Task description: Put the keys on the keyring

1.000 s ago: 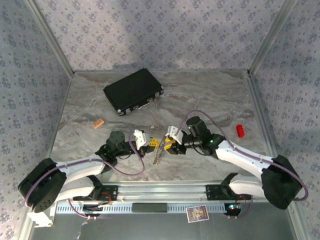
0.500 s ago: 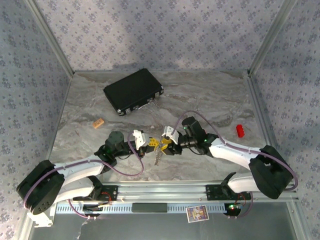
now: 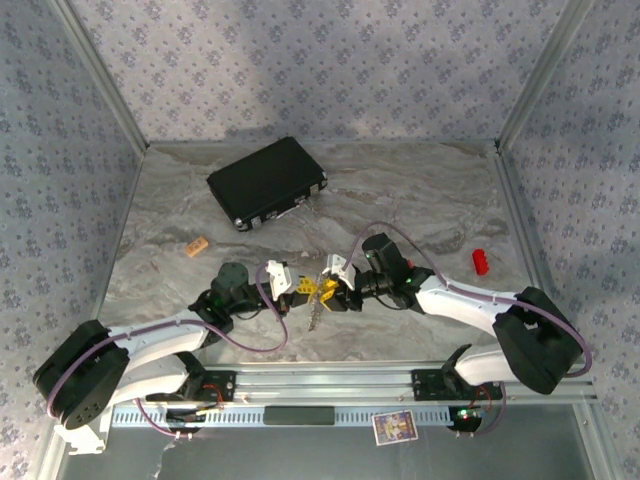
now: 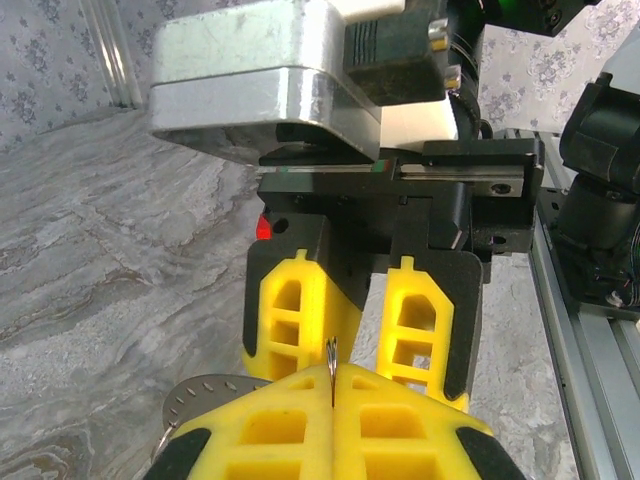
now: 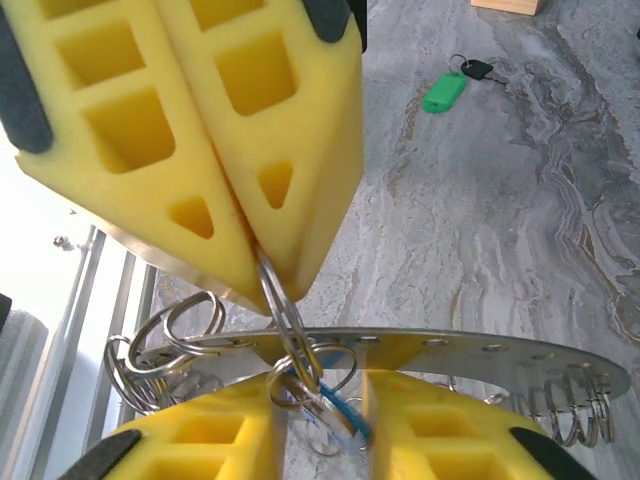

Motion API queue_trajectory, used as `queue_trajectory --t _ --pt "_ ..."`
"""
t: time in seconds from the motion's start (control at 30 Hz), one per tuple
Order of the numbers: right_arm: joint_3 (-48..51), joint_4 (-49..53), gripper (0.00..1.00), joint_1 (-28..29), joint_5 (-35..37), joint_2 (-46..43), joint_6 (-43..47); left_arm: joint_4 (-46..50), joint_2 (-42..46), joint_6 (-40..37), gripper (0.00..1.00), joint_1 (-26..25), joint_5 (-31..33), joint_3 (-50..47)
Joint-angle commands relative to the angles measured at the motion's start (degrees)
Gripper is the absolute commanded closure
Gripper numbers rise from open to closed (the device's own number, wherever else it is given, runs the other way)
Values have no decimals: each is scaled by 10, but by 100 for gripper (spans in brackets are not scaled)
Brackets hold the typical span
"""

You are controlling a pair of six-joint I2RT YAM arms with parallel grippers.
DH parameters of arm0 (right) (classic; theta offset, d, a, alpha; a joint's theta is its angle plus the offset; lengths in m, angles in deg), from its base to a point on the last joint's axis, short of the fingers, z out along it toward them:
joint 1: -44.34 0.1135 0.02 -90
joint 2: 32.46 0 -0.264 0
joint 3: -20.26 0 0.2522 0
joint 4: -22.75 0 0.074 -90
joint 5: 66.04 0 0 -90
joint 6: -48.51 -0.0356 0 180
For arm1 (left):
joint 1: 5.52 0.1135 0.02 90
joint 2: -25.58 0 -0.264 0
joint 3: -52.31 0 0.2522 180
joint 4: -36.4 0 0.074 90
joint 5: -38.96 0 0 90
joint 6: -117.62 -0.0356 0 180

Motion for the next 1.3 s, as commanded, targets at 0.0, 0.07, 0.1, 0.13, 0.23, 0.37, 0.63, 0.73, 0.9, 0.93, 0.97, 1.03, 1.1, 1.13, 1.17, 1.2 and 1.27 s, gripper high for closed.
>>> queue_trajectory --t 0.0,0.07,0.1,0.13,0.23,0.37,0.63,0.73,0.9,0.93,0.97,1.03,1.1,1.13,1.17,1.2,1.27 --pt "-3 10 78 -6 -22 -11 -1 -18 15 -8 100 3 4 -2" --pt "-5 19 82 -6 -22 -12 4 -16 17 -9 100 3 5 -4" --pt "-6 23 86 -7 -23 -12 6 -16 19 -9 100 4 6 -4" --pt "-7 26 88 -7 -24 -13 7 -15 19 -10 100 3 5 -4" --pt "-11 36 95 -8 -19 -15 8 -13 20 -10 100 3 5 -3" --pt "-23 55 99 -7 -10 -26 14 -9 20 -12 100 3 1 -1" --pt "-44 81 100 -8 2 -51 33 -4 18 -13 100 3 -4 2" --pt "-48 90 100 -8 5 -59 36 -1 19 -14 100 3 -3 2" --pt "-48 105 100 -9 15 -75 46 10 24 -20 100 3 4 4" --pt "-48 109 100 -9 18 -78 47 13 24 -21 100 3 4 4" --pt "-48 112 100 -10 21 -81 49 15 24 -22 100 3 4 4" --pt "-49 118 100 -10 27 -86 53 19 24 -24 100 3 3 6" --pt "-52 129 100 -10 34 -90 60 22 23 -25 100 3 0 7" --pt "-53 135 100 -11 37 -91 63 23 22 -25 100 4 0 7" --pt "-56 141 100 -12 40 -91 68 24 23 -26 100 4 0 8" --pt "-59 148 100 -12 41 -90 71 26 23 -27 100 3 -1 8" --pt "-63 159 100 -12 47 -90 77 26 22 -28 100 3 -1 9"
